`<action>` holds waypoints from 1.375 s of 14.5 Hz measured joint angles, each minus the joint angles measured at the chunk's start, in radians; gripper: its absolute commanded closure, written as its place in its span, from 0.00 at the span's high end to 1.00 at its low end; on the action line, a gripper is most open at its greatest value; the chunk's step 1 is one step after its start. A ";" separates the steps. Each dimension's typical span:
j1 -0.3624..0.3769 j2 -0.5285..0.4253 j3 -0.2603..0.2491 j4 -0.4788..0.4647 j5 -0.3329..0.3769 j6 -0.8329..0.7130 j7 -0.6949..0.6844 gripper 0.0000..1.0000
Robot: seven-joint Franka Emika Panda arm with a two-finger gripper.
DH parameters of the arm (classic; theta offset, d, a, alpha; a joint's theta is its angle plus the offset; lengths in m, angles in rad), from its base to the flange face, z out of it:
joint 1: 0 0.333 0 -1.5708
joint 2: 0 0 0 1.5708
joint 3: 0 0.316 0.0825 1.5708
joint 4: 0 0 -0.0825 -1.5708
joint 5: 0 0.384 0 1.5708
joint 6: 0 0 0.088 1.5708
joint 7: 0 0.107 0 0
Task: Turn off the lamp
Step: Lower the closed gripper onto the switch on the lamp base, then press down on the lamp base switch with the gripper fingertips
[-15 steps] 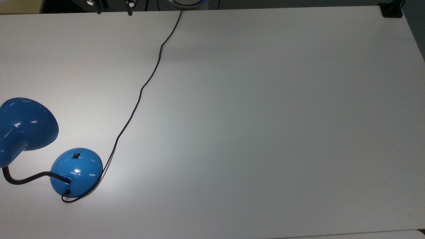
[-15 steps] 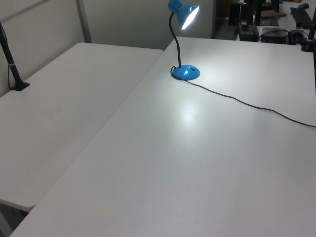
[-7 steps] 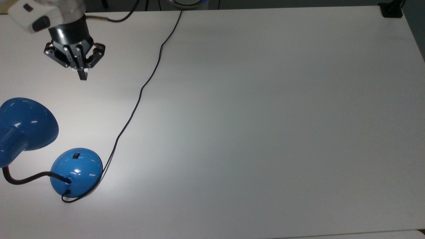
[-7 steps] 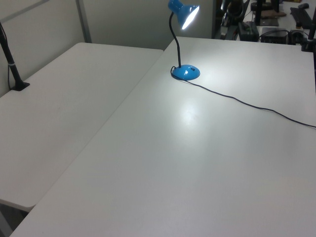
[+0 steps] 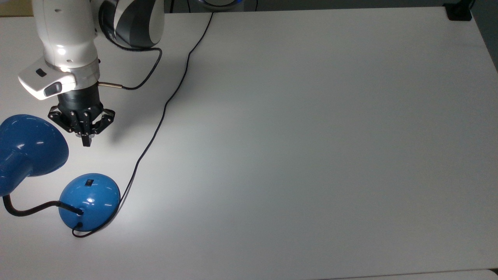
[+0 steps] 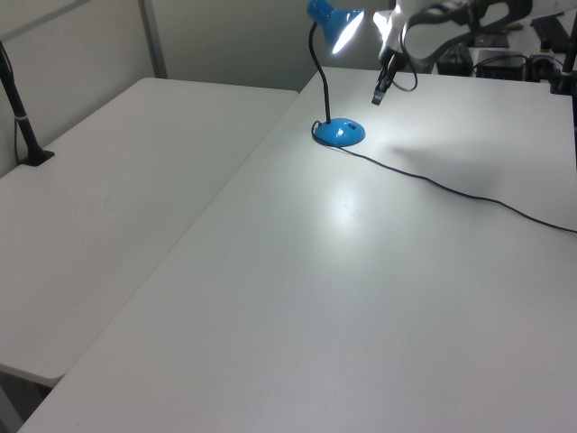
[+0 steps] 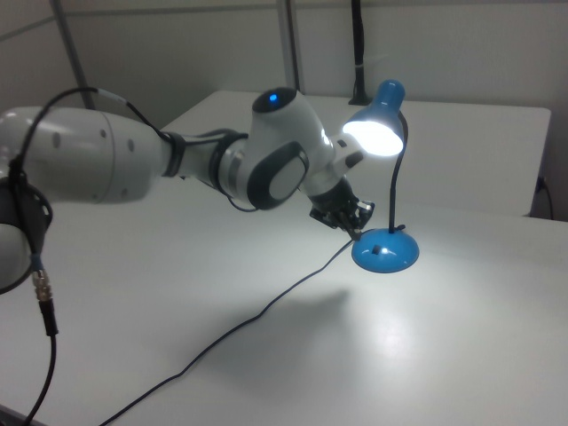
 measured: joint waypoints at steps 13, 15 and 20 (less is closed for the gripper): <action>-0.009 0.183 0.000 0.102 0.055 0.183 0.000 0.00; -0.009 0.195 0.000 0.118 0.057 0.184 0.000 0.00; -0.009 0.223 0.000 0.147 0.057 0.184 0.000 0.00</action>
